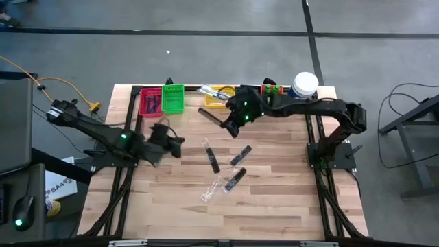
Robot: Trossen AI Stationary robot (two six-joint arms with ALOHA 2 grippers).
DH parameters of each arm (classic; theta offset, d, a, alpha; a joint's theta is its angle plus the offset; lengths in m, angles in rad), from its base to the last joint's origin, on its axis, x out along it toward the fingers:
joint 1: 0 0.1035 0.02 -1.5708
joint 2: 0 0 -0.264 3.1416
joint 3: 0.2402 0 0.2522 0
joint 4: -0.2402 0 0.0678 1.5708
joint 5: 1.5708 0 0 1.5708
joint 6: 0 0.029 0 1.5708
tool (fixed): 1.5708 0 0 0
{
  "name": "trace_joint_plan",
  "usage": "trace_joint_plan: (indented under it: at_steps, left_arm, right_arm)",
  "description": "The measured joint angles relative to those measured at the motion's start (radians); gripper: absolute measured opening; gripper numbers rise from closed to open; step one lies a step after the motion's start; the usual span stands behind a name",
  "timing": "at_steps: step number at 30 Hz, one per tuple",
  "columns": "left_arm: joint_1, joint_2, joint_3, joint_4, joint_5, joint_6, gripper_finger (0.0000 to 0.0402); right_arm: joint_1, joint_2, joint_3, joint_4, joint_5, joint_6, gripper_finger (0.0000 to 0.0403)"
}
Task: Pick & Place Travel size toiletries
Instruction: Put the black comb into the green bin
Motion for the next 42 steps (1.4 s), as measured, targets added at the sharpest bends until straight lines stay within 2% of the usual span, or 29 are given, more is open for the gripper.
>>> trace_joint_plan:
  at_steps: [4, 9, 12, 15, 18, 20, 22, 27, 35, 42]
  left_arm:
    - [0.014, -0.16, 0.0, 0.06, -0.041, 0.218, 0.0043]
    - [0.098, -0.334, 0.002, 0.29, -0.019, 0.595, 0.0142]
    - [0.168, -0.392, 0.001, 0.431, 0.076, 0.804, 0.02]
    - [0.245, -0.404, 0.002, 0.521, 0.216, 0.902, 0.0239]
    - [0.31, -0.397, 0.001, 0.571, 0.349, 0.941, 0.0253]
    - [0.345, -0.375, 0.001, 0.589, 0.38, 0.959, 0.0254]
    - [0.375, -0.353, 0.001, 0.609, 0.416, 0.978, 0.0255]
    - [0.438, -0.267, 0.001, 0.757, 0.59, 1.003, 0.0255]
    - [0.46, -0.181, 0.001, 0.875, 0.637, 0.997, 0.0255]
    - [0.458, -0.15, 0.001, 0.896, 0.669, 0.969, 0.0245]
  right_arm:
    - [-0.046, -0.004, 0.009, 0.08, -0.061, -0.047, 0.0005]
    - [-0.04, -0.004, 0.008, 0.245, -0.088, -0.035, 0.0005]
    - [-0.02, -0.004, 0.008, 0.396, -0.081, -0.043, 0.0005]
    - [0.007, 0.0, 0.008, 0.555, -0.037, -0.05, 0.0005]
    - [0.036, 0.001, 0.008, 0.668, 0.032, -0.068, 0.0005]
    - [0.05, 0.001, 0.008, 0.724, 0.071, -0.066, 0.0005]
    - [0.06, 0.002, 0.008, 0.741, 0.08, -0.064, 0.0005]
    - [0.085, 0.03, 0.007, 0.718, 0.068, -0.08, 0.0005]
    - [0.13, 0.039, 0.008, 0.718, 0.081, -0.113, 0.0005]
    - [0.137, 0.039, 0.008, 0.663, 0.076, -0.118, 0.0005]
